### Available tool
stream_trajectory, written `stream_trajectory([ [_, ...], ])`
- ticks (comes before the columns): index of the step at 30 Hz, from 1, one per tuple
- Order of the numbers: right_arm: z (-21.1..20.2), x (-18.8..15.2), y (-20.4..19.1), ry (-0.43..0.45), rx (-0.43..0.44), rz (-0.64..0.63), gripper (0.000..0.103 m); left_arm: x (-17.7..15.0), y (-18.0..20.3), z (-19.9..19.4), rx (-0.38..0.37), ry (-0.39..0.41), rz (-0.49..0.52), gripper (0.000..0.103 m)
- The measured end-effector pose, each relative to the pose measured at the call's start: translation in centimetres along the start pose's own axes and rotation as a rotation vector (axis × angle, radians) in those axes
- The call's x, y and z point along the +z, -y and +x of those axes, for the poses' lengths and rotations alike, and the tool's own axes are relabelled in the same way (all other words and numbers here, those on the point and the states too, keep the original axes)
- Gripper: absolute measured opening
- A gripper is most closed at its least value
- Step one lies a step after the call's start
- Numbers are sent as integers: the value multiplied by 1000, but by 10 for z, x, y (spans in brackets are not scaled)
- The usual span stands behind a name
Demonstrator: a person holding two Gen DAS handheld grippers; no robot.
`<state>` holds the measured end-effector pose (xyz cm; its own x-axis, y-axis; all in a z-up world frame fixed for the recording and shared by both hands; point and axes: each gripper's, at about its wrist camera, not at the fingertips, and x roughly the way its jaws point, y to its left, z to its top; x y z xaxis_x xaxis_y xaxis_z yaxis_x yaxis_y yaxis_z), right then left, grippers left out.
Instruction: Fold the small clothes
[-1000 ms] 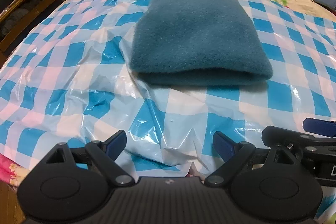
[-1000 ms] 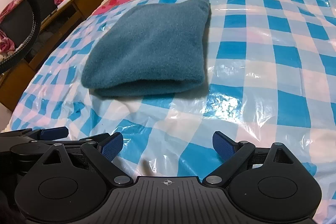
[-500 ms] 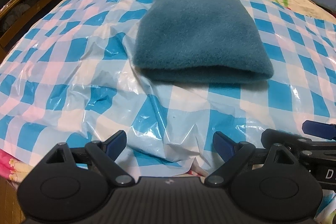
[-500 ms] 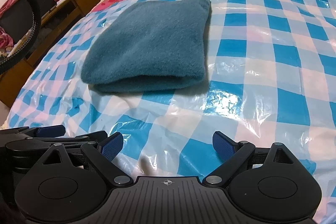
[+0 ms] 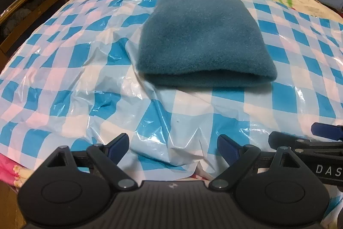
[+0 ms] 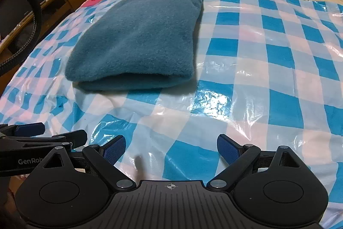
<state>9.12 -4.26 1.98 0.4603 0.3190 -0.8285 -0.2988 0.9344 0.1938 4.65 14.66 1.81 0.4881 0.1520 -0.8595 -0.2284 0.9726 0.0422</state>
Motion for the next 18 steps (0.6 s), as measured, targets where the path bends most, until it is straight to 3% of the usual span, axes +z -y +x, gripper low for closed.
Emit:
stream_trajectory([
  [9,3,3,-9,-5,-88,-39,94,2,2,3,38,-3,38,94],
  [18,1,8,-18,15,-116,-42,94,7,-5,2,41,14,42,94],
])
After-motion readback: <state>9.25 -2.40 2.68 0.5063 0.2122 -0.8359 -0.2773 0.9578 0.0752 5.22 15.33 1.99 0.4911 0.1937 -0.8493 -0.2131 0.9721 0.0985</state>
